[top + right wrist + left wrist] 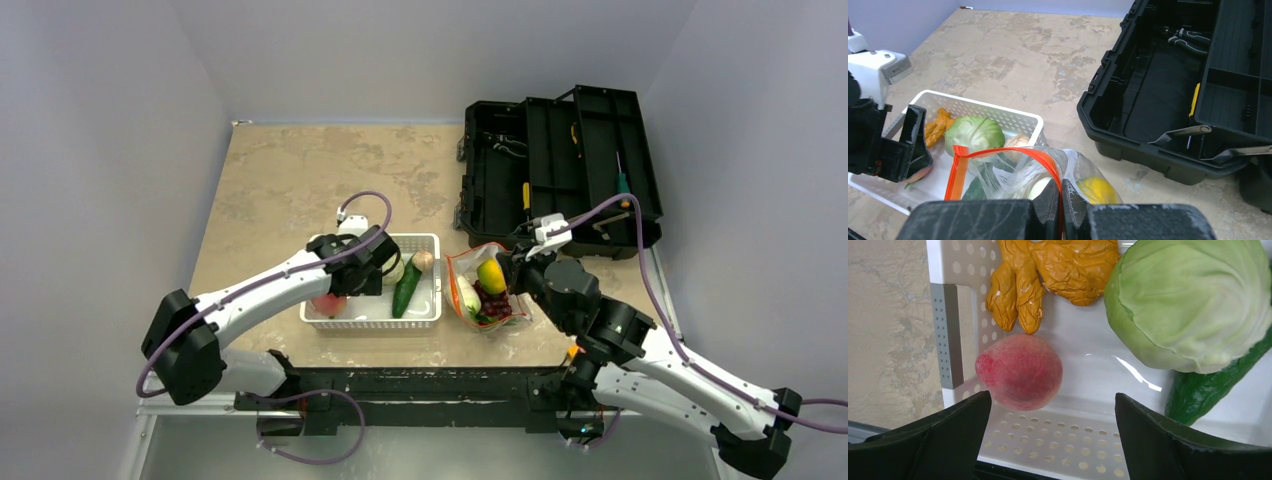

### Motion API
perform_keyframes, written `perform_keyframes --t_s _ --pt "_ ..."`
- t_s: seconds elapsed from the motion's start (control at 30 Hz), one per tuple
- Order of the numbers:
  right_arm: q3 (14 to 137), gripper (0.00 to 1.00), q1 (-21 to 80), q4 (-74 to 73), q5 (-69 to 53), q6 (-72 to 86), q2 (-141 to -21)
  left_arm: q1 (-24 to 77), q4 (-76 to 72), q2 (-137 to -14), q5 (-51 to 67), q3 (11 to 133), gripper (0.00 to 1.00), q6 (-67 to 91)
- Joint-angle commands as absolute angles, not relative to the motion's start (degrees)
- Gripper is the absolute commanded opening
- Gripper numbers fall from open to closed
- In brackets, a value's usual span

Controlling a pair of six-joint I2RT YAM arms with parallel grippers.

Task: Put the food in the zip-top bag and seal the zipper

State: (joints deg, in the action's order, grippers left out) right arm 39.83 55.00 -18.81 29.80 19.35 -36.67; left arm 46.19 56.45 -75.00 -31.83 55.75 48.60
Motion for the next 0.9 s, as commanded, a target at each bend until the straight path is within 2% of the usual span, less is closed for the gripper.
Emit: perform_keyframes --t_s 0.0,0.37,0.73,0.87 --pt "40.34 0.00 55.11 -16.65 29.71 19.31 -37.32 45.41 54.82 -77.78 -34.86 55.31 0.94 46.74" --pt "40.08 0.00 55.09 -16.14 29.28 19.20 -38.58 45.43 57.48 -80.23 -38.89 53.71 0.96 49.12" --pt "39.79 0.00 55.11 -16.38 29.36 19.33 -37.36 43.54 57.36 -84.81 -37.52 53.34 0.99 50.60" --pt "40.63 0.00 55.11 -16.89 29.45 19.25 -37.63 40.78 52.63 -85.02 -32.21 51.80 0.89 47.82"
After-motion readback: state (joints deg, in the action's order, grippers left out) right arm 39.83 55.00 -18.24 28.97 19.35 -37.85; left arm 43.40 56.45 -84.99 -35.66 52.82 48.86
